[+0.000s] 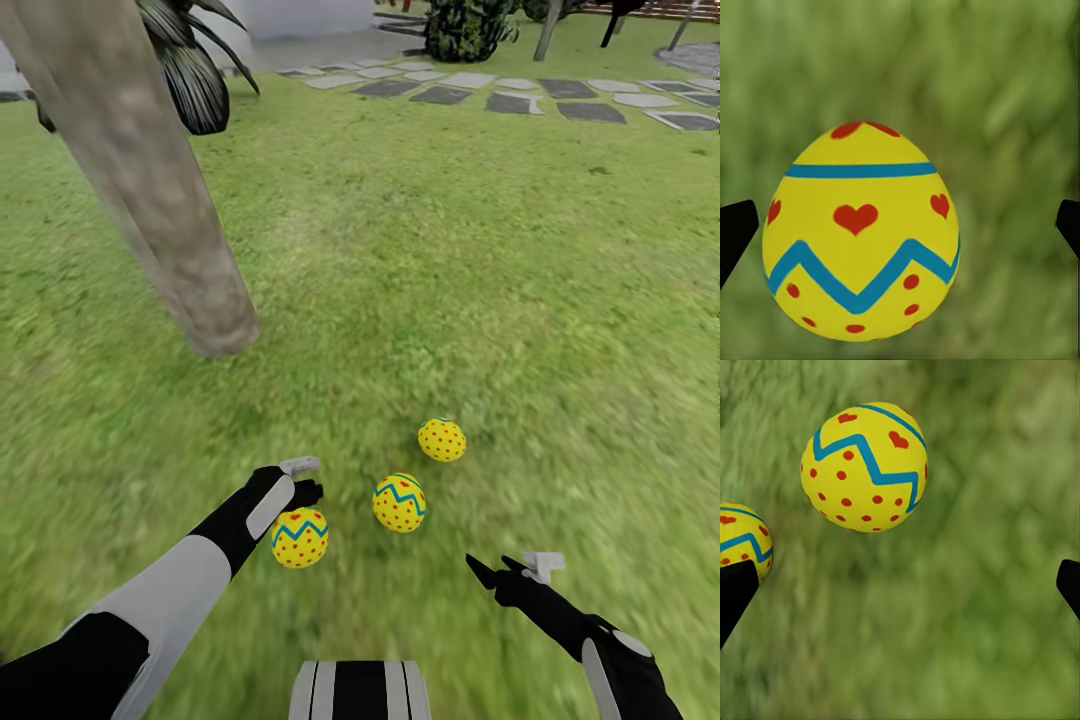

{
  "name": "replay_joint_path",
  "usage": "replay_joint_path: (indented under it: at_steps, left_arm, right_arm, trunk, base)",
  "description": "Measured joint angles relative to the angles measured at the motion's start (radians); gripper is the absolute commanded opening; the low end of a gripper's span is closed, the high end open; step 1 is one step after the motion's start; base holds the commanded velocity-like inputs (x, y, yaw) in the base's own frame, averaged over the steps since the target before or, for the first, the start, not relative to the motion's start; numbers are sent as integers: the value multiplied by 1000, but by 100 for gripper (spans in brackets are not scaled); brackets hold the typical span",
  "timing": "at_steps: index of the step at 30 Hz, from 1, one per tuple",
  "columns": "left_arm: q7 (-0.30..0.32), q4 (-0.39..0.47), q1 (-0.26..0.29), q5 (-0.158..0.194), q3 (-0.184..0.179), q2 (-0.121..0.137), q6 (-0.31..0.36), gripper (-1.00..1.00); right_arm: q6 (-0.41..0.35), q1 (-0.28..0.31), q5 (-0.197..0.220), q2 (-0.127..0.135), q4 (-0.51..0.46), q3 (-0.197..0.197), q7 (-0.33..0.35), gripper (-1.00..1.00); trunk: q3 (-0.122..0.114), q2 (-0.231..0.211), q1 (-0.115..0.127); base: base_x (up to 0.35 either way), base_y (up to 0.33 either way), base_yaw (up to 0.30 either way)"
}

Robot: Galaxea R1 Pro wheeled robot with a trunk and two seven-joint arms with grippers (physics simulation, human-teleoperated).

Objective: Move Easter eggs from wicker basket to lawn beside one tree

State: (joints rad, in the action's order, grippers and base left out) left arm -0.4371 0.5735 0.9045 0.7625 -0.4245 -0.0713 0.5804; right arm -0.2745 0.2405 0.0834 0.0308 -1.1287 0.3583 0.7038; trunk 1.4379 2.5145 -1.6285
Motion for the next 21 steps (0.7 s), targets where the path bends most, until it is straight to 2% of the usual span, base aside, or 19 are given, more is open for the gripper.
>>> replay_joint_path:
  at_steps: [4,10,21]
  left_arm:
    - [0,-1,0,0,0,0,0,100]
    - [-3,-1,0,0,-1,0,1,100]
    - [-8,-1,0,0,0,-2,11,100]
  right_arm:
    - [1,0,0,0,0,0,0,100]
    - [0,0,1,-1,0,0,0,100]
    - [-1,0,1,2,0,2,0,100]
  trunk:
    - [-15,-1,2]
    - [-16,-1,2]
    - [-58,-4,7]
  base:
    - [0,0,0]
    - [0,0,0]
    - [0,0,0]
